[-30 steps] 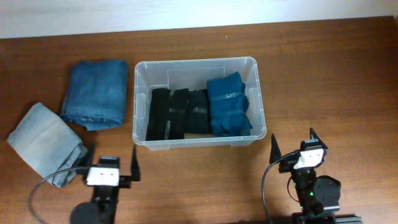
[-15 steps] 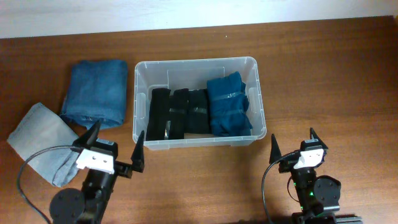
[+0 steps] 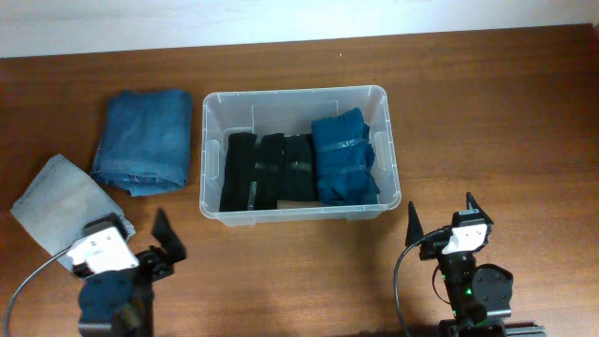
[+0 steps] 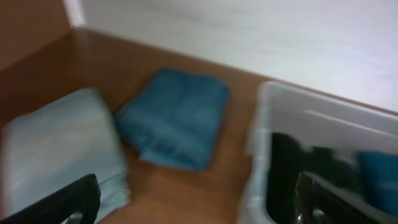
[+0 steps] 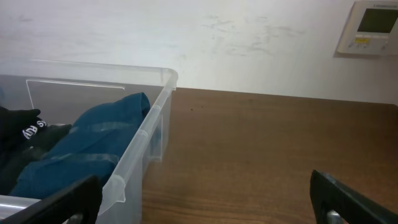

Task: Pack container
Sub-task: 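Move the left gripper to the light grey denim cloth and grasp it, then lift the grey denim cloth and lower it into the bin's right side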

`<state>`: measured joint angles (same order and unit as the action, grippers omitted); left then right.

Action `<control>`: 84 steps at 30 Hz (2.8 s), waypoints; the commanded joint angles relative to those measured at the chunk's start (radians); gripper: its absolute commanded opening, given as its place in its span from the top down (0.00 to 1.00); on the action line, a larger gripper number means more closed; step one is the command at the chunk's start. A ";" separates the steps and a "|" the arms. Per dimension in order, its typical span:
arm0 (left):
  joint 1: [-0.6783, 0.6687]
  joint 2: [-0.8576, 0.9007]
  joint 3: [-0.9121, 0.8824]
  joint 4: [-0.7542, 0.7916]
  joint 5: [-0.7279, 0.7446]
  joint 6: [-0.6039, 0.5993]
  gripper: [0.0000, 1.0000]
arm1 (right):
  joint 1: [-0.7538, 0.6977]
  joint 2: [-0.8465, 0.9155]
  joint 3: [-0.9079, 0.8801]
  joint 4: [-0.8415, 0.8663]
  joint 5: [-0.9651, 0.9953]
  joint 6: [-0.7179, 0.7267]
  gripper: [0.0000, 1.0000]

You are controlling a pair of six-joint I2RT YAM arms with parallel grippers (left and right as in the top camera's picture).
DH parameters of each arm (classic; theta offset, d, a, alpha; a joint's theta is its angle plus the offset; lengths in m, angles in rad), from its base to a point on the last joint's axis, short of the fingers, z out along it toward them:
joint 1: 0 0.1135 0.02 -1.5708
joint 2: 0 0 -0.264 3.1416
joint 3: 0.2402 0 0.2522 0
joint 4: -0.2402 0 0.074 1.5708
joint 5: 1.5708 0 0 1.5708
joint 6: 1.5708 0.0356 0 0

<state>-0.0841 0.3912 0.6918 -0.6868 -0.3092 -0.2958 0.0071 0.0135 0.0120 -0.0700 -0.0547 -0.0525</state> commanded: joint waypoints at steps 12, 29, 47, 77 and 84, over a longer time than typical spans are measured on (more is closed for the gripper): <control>0.464 0.662 0.498 -0.181 0.463 0.040 0.00 | -0.009 -0.010 -0.006 -0.001 -0.013 0.009 0.02; 0.871 1.202 0.553 -0.284 0.496 0.115 0.01 | -0.009 -0.010 -0.006 -0.001 -0.013 0.009 0.02; 0.964 1.416 0.476 -0.232 0.447 0.140 0.01 | -0.009 -0.010 -0.006 -0.001 -0.013 0.009 0.02; 0.964 1.389 0.540 -0.225 0.504 0.077 1.00 | -0.009 -0.010 -0.006 -0.001 -0.013 0.009 0.02; 0.952 1.241 0.783 -0.351 0.571 0.077 1.00 | -0.009 -0.010 -0.006 -0.001 -0.013 0.009 0.02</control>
<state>0.8787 1.7496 1.3685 -1.0309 0.2039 -0.2207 0.0067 0.0120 0.0120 -0.0700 -0.0547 -0.0521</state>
